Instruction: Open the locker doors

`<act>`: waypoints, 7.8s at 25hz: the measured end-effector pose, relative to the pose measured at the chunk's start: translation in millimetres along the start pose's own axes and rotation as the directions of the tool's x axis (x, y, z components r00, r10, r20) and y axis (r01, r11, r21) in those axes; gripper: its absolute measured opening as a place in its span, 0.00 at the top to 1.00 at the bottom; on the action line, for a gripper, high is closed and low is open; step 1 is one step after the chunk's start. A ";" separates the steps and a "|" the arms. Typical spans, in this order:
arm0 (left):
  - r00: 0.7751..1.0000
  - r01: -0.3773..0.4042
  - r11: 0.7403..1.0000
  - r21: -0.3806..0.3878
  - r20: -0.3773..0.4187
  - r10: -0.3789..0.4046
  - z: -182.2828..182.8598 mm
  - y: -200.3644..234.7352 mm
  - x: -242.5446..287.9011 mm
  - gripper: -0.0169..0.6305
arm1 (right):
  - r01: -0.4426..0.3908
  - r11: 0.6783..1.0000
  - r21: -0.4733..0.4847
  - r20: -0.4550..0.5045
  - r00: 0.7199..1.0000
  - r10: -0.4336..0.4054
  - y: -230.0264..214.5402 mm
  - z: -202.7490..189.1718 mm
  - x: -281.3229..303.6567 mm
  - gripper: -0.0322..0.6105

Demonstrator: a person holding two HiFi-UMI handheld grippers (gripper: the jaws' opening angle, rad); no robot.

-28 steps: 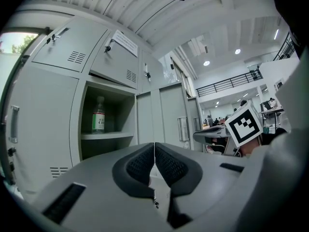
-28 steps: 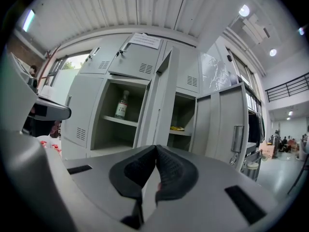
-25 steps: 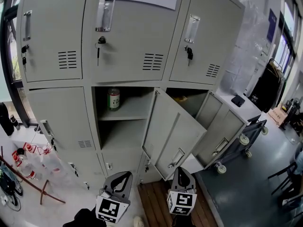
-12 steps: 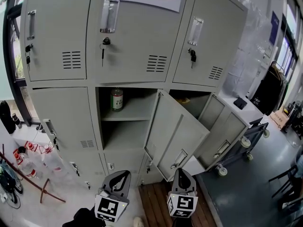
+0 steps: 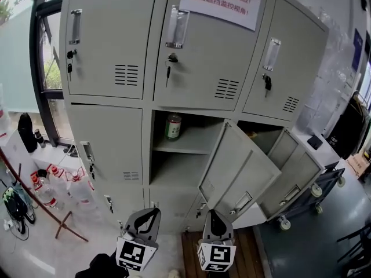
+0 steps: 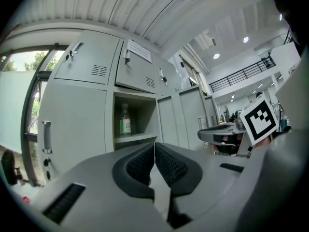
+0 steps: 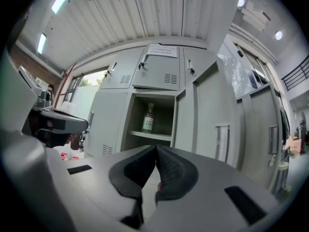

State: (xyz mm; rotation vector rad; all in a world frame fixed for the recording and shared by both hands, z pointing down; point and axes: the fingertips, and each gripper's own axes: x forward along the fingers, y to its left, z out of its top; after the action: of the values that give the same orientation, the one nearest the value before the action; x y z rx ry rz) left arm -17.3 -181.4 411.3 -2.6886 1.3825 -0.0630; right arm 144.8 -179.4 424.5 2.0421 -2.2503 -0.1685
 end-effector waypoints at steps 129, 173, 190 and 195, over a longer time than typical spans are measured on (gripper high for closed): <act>0.870 -0.489 0.872 0.010 -0.067 0.489 -38.1 240.0 -239.4 0.94 | -0.536 0.841 -0.076 0.027 0.842 0.539 395.0 38.5 79.5 0.73; 0.992 -0.122 0.992 0.019 -0.033 0.123 -24.2 107.4 -142.2 0.94 | -0.229 0.971 -0.065 -0.009 0.974 0.228 213.0 6.9 -3.1 0.82; 0.997 -0.044 0.999 0.012 -0.064 0.044 -37.2 58.9 -135.6 0.94 | -0.073 0.997 -0.016 0.015 0.997 0.073 135.7 0.5 -64.0 0.88; 0.997 -0.043 0.999 0.014 -0.071 0.044 -33.9 25.4 -139.7 0.94 | -0.060 0.998 -0.001 0.016 0.998 0.060 109.7 -6.8 -95.9 0.91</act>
State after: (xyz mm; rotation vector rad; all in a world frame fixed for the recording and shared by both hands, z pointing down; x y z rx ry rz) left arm -122.2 -85.5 444.1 -2.6693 1.4543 -0.1645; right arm 47.0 -73.6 447.6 1.9771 -2.3175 -0.1808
